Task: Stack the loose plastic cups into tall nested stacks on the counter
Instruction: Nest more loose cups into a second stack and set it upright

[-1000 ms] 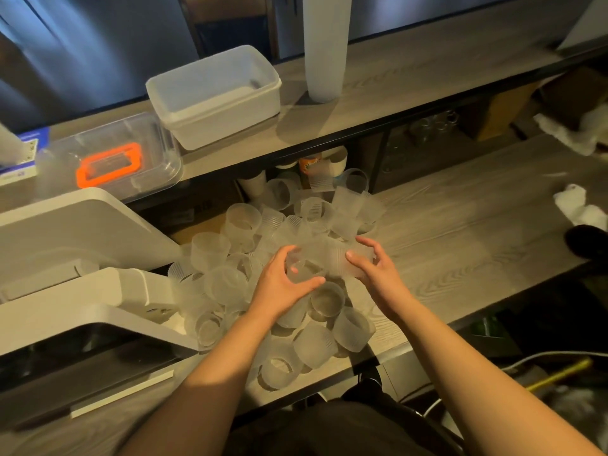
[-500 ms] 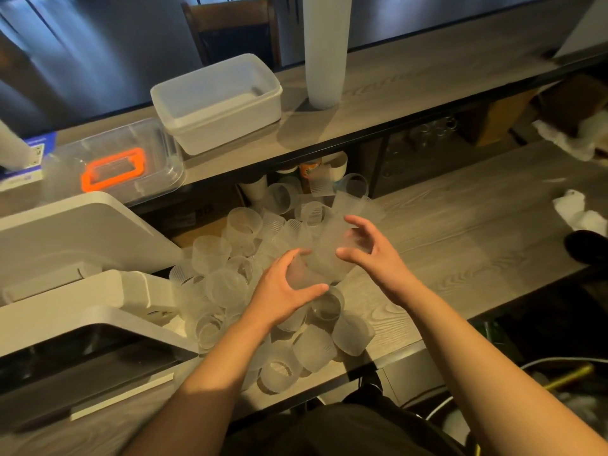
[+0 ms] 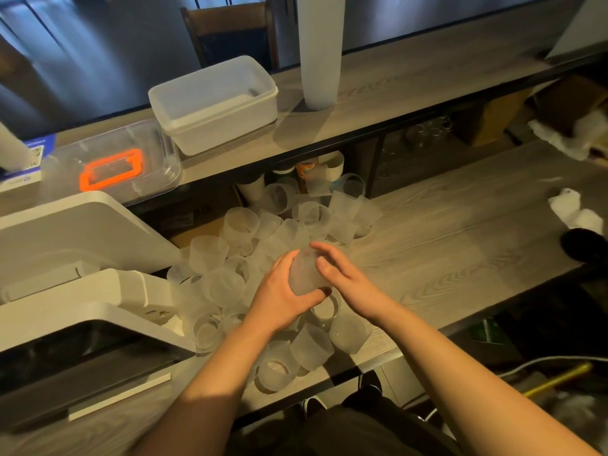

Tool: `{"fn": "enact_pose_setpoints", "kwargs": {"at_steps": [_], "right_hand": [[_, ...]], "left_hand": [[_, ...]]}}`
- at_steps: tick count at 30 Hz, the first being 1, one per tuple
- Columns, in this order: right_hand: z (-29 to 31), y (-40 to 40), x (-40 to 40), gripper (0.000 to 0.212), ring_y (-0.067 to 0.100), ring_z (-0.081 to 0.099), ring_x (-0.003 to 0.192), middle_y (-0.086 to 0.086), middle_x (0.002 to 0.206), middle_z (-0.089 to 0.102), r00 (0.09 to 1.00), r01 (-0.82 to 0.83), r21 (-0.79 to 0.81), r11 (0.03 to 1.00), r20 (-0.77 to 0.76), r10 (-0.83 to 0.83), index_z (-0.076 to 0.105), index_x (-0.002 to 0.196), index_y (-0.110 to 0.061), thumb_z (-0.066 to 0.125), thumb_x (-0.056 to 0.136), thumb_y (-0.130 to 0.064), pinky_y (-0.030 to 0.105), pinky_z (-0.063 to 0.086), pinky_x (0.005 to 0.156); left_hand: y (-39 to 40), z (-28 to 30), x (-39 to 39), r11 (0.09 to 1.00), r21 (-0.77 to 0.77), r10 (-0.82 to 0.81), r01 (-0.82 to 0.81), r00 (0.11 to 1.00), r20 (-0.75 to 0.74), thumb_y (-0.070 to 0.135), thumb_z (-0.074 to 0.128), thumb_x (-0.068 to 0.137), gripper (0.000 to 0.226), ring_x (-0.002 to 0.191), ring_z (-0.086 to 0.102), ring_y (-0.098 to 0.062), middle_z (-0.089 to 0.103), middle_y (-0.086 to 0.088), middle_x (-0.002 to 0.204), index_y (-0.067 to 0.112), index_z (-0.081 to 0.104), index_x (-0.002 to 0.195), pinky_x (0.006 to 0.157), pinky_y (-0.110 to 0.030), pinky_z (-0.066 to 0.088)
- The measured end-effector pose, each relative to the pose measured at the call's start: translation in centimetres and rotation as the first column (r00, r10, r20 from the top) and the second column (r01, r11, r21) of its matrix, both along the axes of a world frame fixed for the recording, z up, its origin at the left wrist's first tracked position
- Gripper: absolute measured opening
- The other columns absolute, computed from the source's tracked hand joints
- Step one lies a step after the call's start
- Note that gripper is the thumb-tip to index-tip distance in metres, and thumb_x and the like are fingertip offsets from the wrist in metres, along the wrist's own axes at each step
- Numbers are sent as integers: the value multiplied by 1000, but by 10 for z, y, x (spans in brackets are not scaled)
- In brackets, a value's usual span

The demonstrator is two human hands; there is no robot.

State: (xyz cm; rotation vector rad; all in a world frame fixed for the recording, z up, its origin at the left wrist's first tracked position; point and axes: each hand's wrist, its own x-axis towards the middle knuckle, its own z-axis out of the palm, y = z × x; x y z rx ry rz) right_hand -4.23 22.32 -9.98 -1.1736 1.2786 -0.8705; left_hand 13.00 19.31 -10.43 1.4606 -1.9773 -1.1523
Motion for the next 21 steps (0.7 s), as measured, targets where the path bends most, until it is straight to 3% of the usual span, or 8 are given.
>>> {"fn": "enact_pose_setpoints", "kwargs": {"at_steps": [4,8,10,13,17,21], "right_hand": [[-10,5,-9,69,3,39,138,-10,151,42,997,34,73,997,61,-39,41,150,-32,38,93,-70,27,31,115],[-34,11,-29,66,7,48,129,-3,145,50,987,158,128,979,-32,-155,43,147,-29,51,91,-63,22,39,102],[-54,21,-43,76,9,51,124,-3,138,53,984,134,175,975,-143,-110,46,144,-30,64,82,-68,20,42,94],[-83,40,-60,101,12,49,126,-6,136,51,972,30,260,965,-231,32,45,146,-29,77,60,-72,24,44,95],[-108,55,-64,103,14,48,125,-2,142,45,957,-57,324,944,-251,144,37,151,-25,89,66,-51,22,46,95],[-118,57,-59,103,10,52,116,-2,134,49,928,-89,332,939,-316,200,35,151,-26,89,66,-50,20,46,90]], "left_hand": [[5,-6,1,999,37,0,0,1000,8,60,78,68,80,110,52,-8,54,12,124,31,46,135,84,-25,46],[9,-12,4,992,97,76,-78,997,24,63,77,69,83,113,52,-9,52,13,127,33,42,138,90,-31,49],[9,-16,7,990,110,82,-86,996,43,68,77,66,87,116,53,-10,54,13,129,33,43,138,94,-35,52],[12,-21,12,986,130,96,-102,994,48,63,80,67,86,117,53,-11,55,11,130,32,43,138,97,-36,50],[20,-25,19,983,142,114,-118,993,37,74,75,60,90,116,56,-10,57,11,129,33,45,135,96,-35,52],[24,-26,23,979,159,128,-128,992,10,73,76,60,85,112,59,-8,60,13,124,36,48,131,93,-39,54]]}}
